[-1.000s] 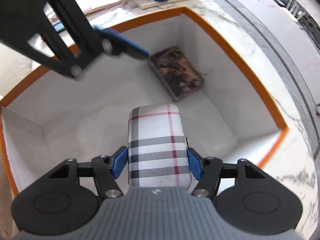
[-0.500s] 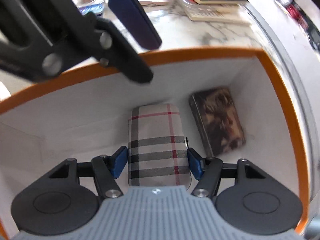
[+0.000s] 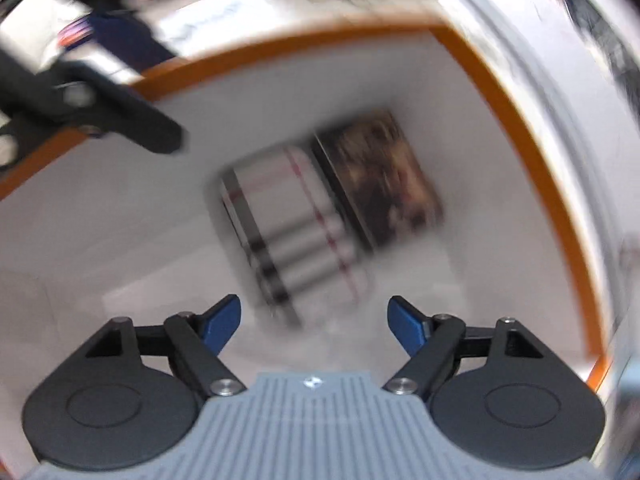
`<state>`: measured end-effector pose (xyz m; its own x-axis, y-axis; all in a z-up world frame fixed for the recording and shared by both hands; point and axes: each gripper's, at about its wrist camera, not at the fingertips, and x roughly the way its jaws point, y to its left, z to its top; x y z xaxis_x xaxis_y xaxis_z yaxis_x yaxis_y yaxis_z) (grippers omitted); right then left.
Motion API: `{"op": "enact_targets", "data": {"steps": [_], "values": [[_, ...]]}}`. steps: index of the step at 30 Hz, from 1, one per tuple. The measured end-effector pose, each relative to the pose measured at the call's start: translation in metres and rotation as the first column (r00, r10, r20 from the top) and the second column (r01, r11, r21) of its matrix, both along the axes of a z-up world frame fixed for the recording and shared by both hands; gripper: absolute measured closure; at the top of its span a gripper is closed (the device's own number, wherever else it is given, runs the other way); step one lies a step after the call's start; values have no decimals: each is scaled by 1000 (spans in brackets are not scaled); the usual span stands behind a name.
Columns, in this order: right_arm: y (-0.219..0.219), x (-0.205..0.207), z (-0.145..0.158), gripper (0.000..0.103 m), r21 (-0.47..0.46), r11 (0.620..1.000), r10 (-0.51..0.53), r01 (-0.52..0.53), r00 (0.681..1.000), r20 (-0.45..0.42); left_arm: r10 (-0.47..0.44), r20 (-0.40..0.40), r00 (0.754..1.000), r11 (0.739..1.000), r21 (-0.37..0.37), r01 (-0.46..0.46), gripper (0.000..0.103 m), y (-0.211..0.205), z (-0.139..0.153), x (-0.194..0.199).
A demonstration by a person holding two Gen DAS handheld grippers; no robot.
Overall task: Organize rigid objects
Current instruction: 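Lower the plaid case into the orange box beside the card box, open right tool, then move both tools back toward the remaining table items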
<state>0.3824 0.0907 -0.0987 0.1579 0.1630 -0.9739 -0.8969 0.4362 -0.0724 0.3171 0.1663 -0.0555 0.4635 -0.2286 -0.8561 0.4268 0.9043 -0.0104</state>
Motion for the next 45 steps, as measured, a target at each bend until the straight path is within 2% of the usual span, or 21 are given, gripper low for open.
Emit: {"op": "enact_targets", "data": {"steps": [1,3,5,7,11,16,20,24,28,30,34,39,41,43,45], "values": [[-3,3,-2,41,12,999,-38,38,999,-34,1,0,1000,1000,0,-1,82,0,0,0],[-6,5,-5,49,32,996,-80,82,995,-63,0,0,1000,1000,0,0,82,0,0,0],[-5,5,-7,55,46,994,-100,103,993,-58,-1,0,1000,1000,1,1,82,0,0,-1],[-3,5,-9,65,52,990,-127,129,991,-53,-1,3,1000,1000,3,1,82,1,-1,-1],[-3,10,-12,64,57,980,-186,189,981,-60,6,-3,1000,1000,4,-6,82,1,-1,0],[-11,8,-3,65,84,976,-198,203,979,-55,15,11,1000,1000,24,-15,80,-4,3,-4],[-31,-4,27,65,154,962,-221,224,975,-34,26,39,999,999,41,-28,79,-10,15,-14],[-65,-25,71,65,270,919,-296,286,955,-5,48,96,994,999,4,-48,79,-16,39,-29],[-115,-35,106,64,352,849,-423,395,906,4,10,164,986,1000,-24,-7,79,-41,63,-52],[-149,-48,118,64,395,808,-482,438,876,15,-15,181,983,999,-47,24,75,-58,71,-64],[-206,-71,116,64,429,732,-593,530,805,16,-64,212,975,991,-102,87,74,-99,83,-87],[-276,-114,100,58,409,623,-722,667,692,-29,-105,157,982,974,-185,134,73,-154,78,-106],[-299,-132,87,58,412,570,-767,711,640,-46,-117,123,985,961,-237,144,67,-176,69,-112],[-319,-144,73,58,407,514,-808,755,585,-64,-125,78,989,952,-271,141,51,-198,56,-116],[-335,-152,59,58,381,482,-845,789,534,-38,-128,45,991,949,-284,136,43,-218,40,-117]]}}
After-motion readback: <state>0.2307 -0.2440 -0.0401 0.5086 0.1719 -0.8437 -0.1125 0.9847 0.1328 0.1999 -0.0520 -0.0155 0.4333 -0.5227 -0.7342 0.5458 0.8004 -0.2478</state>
